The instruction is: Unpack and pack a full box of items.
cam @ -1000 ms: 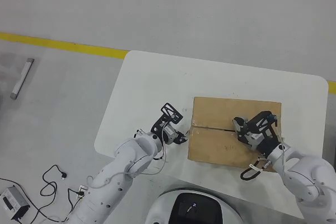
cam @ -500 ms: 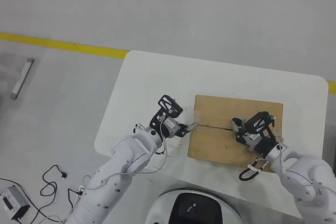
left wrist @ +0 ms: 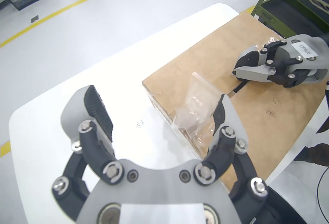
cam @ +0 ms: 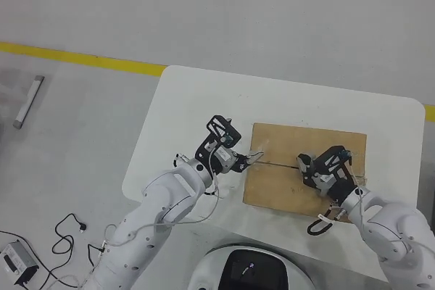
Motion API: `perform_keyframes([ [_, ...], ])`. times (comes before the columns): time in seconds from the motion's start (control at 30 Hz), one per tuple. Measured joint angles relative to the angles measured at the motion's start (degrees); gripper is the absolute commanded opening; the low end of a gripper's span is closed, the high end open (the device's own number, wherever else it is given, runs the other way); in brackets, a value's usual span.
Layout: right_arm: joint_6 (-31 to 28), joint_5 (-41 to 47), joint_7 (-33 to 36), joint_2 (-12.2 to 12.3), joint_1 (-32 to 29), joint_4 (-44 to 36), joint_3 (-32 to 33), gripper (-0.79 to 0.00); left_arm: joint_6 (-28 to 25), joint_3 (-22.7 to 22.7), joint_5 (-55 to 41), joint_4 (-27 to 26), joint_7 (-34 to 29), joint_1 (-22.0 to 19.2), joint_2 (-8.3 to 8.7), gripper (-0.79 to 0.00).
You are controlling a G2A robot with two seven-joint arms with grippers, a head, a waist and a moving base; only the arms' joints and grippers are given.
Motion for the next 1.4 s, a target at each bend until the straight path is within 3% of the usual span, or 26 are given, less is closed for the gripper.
perform_keyframes([
  [0.33,0.3,-0.3,0.1,-0.3,-0.1,-0.1,0.0,-0.785,-0.5,1.5,2.6,-1.9,-3.0,-2.0,-0.37,0.000],
  [0.6,0.4,-0.3,0.3,-0.6,0.1,0.2,0.0,-0.785,0.1,-3.5,-9.5,-6.8,-9.9,2.3,0.08,0.000],
  [0.8,0.0,-0.2,0.5,-0.7,0.3,0.4,0.0,-0.785,-1.5,-6.8,2.0,-9.2,-12.6,7.6,1.49,0.000],
  [1.07,-0.6,-0.3,0.6,-0.9,0.8,0.8,-0.2,-0.785,-3.3,-7.0,7.9,-4.1,-7.8,11.5,2.14,0.000],
  [1.4,-0.8,-0.4,0.9,-1.1,0.5,0.7,0.4,-0.785,-3.7,-1.4,12.3,5.2,-1.5,5.5,1.08,0.000],
])
